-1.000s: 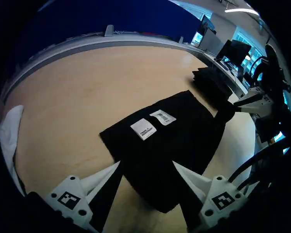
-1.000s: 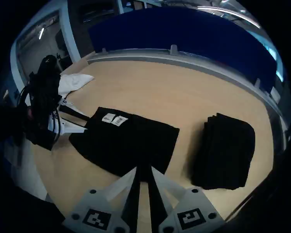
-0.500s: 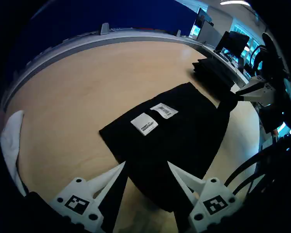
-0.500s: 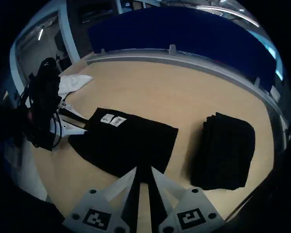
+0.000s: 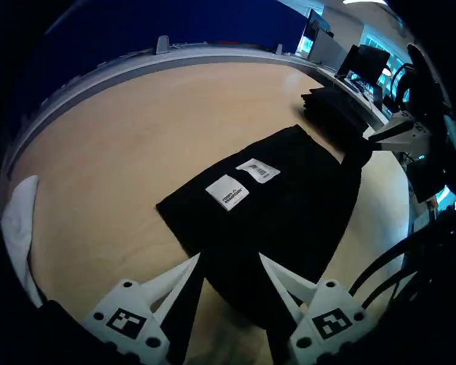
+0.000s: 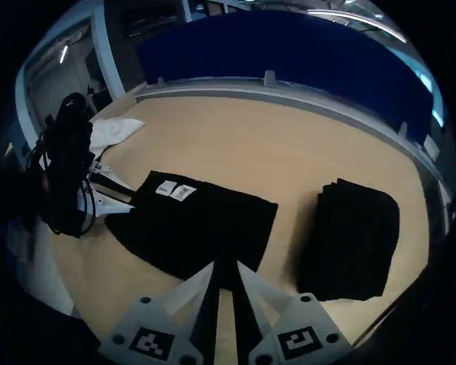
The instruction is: Fold towel
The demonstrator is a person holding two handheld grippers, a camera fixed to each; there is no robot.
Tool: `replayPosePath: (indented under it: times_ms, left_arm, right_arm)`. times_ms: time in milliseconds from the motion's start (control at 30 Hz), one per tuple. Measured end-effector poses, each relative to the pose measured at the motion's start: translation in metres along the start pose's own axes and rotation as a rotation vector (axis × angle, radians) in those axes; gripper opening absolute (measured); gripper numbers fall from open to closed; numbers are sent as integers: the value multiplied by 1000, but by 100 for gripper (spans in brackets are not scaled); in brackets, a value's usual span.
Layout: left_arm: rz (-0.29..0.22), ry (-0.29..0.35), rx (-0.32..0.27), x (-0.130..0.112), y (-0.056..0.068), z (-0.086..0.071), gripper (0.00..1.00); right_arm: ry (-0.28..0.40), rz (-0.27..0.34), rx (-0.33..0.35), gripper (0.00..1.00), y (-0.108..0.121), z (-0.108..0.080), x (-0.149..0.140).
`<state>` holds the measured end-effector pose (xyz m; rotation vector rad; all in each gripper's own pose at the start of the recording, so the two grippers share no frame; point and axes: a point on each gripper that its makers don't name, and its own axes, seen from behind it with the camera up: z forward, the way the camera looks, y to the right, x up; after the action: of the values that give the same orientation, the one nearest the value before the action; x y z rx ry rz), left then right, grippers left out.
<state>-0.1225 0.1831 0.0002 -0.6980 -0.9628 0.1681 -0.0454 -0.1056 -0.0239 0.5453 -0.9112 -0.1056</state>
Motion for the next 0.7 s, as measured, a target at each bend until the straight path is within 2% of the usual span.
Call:
replayPosePath:
  times_ms: [200,267,333,700]
  left_arm:
    - [-5,-1,18,0,-4,-1,46]
    - [-5,-3,42,-1,-9,0,26]
    - [-6,-6,52,-1,-11,1,20]
    - [10,-21,47,-2,-12,0,18]
  right_arm:
    - [-1,-3,1,12,0,0,-1]
    - [-1,-1,2,12,1,0,0]
    - [0,0,3,12,1,1,0]
    - [1,-3,6,12,1,2,2]
